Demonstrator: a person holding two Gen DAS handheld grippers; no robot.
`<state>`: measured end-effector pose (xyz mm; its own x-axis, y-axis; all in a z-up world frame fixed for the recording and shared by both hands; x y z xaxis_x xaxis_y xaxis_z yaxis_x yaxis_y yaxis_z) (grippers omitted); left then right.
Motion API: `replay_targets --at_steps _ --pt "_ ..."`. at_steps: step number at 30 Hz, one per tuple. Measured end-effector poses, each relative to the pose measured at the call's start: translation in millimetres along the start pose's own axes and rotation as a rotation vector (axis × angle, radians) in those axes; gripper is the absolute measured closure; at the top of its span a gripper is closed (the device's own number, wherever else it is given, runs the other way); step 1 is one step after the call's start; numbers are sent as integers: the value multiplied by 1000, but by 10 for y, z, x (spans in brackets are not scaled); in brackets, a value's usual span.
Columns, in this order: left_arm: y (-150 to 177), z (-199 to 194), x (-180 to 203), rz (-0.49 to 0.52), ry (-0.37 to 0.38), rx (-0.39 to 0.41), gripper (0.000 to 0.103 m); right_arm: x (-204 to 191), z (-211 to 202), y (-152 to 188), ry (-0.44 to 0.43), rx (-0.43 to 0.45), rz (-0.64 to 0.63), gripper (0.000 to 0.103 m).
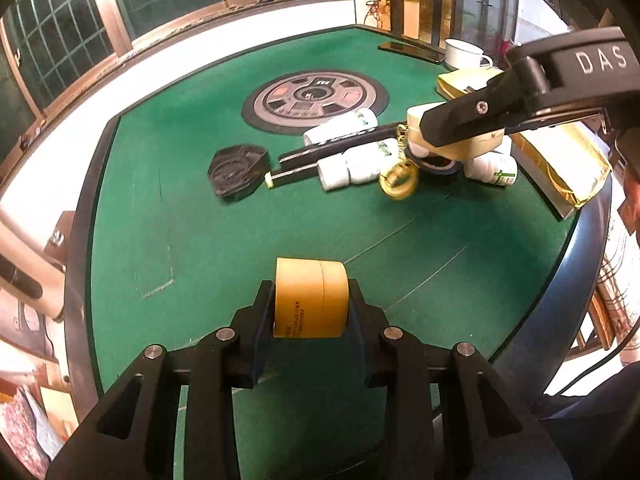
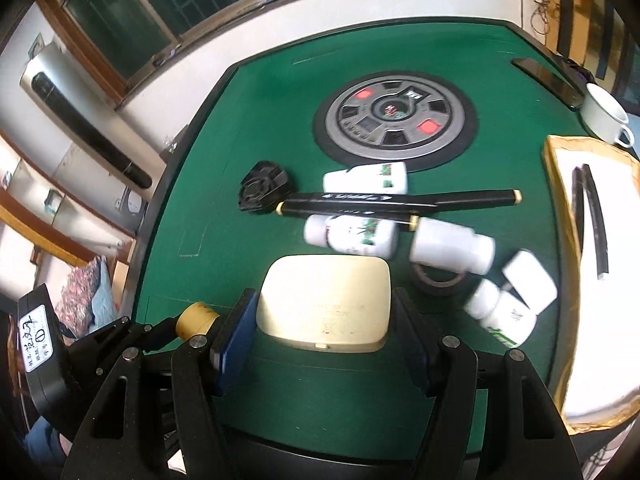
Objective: Organize rigid objects
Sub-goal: 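Carry the tape roll and cream box to the tray and release both inside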
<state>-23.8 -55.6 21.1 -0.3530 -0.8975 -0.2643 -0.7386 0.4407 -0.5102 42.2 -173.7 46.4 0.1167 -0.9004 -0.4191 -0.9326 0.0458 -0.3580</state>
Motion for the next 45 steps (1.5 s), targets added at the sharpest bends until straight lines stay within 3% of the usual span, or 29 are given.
replay_targets --at_steps 11,21,28,36,41,45 --pt "-273 -56 214 47 -11 29 72 387 -303 -149 -13 48 57 42" --pt "-639 -150 325 9 90 77 72 1097 -779 -371 -20 133 175 42" --pt "-1185 -239 637 51 202 135 72 1756 -1108 -490 13 197 286 42" --pt "-1881 -174 1433 181 395 182 72 2333 -1306 -541 60 226 373 42" --pt "-2100 81 1900 226 479 151 72 2571 -1298 -640 74 208 394 42" --pt "-2193 349 2090 210 500 100 72 2680 -1217 -817 85 187 390 42"
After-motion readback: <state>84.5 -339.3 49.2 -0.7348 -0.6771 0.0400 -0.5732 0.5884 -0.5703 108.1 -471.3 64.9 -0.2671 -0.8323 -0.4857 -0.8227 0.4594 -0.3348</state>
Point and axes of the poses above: each gripper's, at about its wrist camera, not at the fingertips, and z roughly the way its jaws point, x to its right, y to its underside, the point moved 4 cm from there along z, roughly the way its jaws point, and after that the axes turned 15 degrees about z, right-handed, at the moved point
